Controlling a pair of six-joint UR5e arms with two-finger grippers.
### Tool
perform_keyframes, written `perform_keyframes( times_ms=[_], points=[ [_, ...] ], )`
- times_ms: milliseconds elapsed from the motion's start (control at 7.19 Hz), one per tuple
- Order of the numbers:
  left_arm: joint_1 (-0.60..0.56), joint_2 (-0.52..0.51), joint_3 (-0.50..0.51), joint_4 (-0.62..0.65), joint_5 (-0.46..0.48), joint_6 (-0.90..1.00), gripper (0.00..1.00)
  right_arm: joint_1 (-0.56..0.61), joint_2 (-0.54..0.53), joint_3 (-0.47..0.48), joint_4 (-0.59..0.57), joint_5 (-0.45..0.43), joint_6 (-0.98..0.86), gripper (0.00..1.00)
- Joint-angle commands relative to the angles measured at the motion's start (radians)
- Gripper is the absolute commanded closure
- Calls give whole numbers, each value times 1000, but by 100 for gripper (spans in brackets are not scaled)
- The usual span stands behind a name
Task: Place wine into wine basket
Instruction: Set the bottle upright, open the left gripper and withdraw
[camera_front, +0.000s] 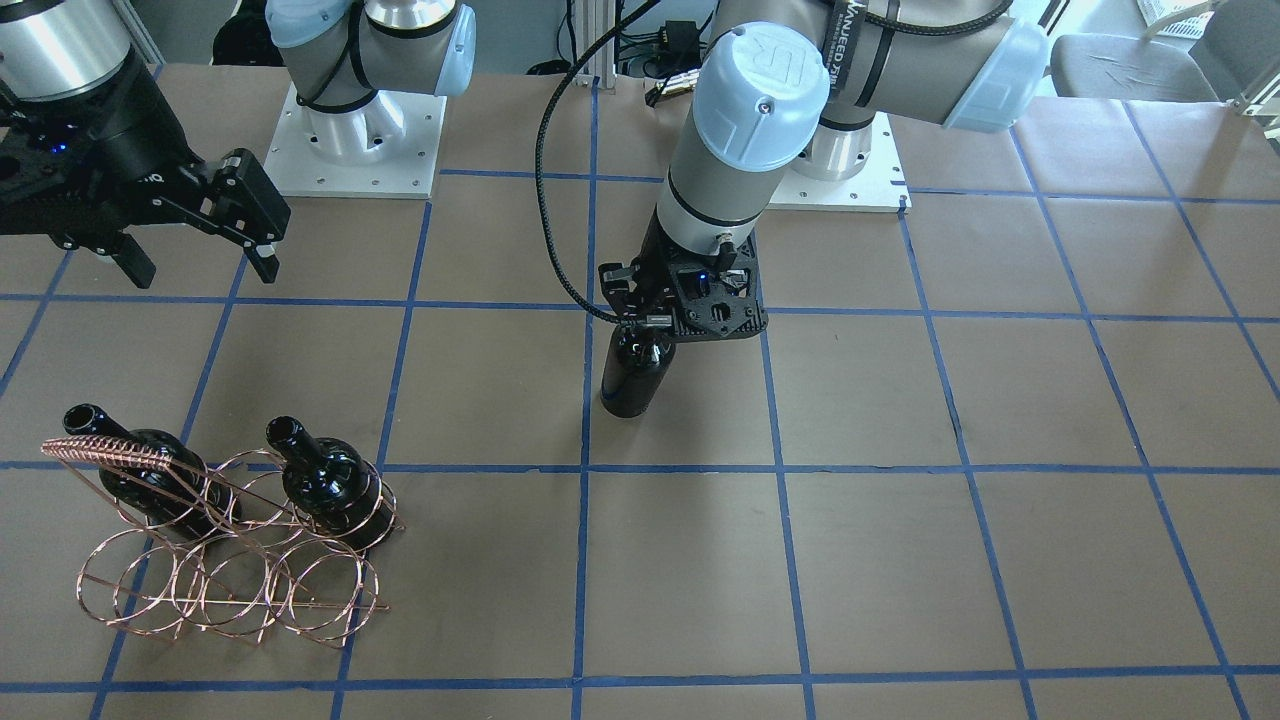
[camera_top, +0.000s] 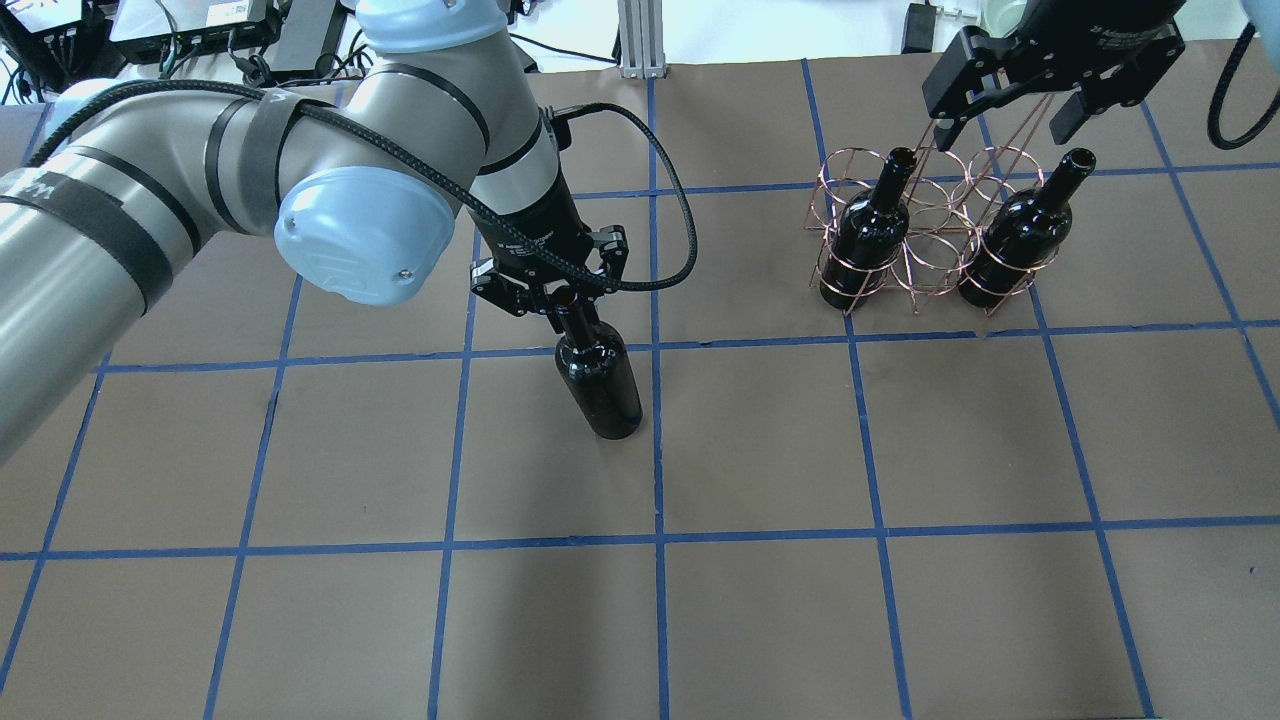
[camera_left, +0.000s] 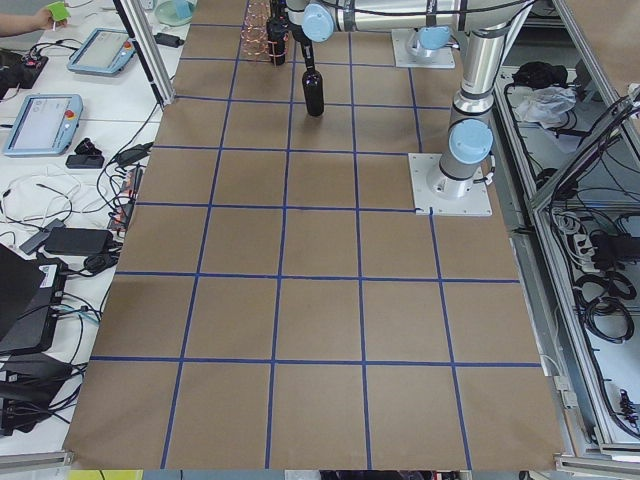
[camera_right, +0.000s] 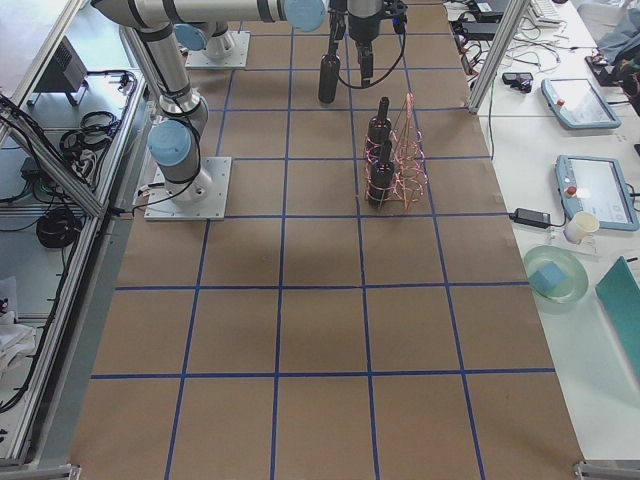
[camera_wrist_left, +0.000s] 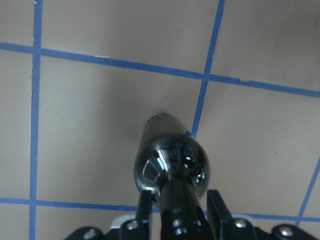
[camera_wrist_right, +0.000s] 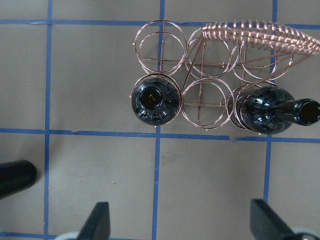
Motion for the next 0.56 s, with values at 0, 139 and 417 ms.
perform_keyframes(
  times_ms=[0, 139, 417],
  points=[
    [-1, 14, 3, -2, -1, 9, 0, 0, 1, 0, 1, -2, 0, 0],
    [11, 29, 29, -2, -3, 15, 0, 0, 1, 0, 1, -2, 0, 0],
    [64, 36, 131, -22, 8, 64, 0, 0, 1, 0, 1, -2, 0, 0]
  ],
)
